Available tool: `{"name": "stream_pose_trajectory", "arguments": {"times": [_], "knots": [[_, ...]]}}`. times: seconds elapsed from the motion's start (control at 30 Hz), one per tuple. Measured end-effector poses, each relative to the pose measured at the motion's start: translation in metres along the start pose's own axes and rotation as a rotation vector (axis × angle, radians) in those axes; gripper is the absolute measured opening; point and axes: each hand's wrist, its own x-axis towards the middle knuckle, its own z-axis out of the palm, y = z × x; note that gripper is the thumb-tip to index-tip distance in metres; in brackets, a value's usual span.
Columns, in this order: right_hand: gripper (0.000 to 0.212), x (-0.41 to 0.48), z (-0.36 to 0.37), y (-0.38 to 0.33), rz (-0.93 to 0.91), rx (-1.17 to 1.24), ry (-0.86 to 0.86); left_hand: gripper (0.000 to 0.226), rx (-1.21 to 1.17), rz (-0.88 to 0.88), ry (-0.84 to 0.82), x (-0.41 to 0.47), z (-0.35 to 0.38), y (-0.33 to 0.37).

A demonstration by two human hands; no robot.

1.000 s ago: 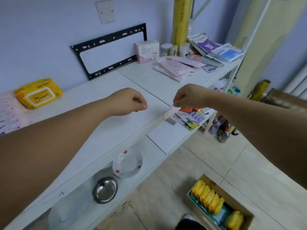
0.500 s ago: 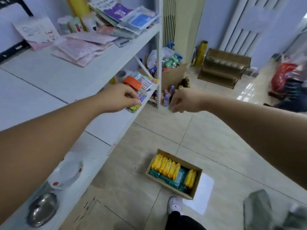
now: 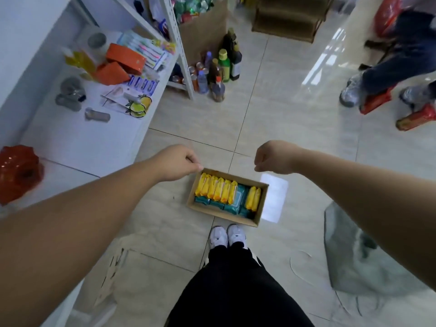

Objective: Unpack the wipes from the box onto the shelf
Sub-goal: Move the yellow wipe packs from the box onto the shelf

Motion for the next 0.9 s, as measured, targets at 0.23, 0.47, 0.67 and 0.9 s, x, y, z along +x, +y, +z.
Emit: {"name": "stream_pose_trajectory", "arguments": {"times": [0.23,0.47,0.67,0.9], "knots": [[0.019,0.047,0.082,0.049,0.102,-0.017,-0.119,0.017,0.003,-0.050,-0.129,0.061,0.081,-0.049],[0.009,0.101,0.157,0.083,0.098,-0.053,-0.204,0.017,-0.159,-0.156,-0.215,0.120,0.159,-0.098],[0.021,0.152,0.217,0.100,0.100,-0.025,-0.211,0.024,-0.139,-0.176,-0.221,0.178,0.215,-0.132],[0.026,0.220,0.277,0.120,0.073,-0.028,-0.269,0.019,-0.148,-0.228,-0.257,0.239,0.282,-0.184]]}}
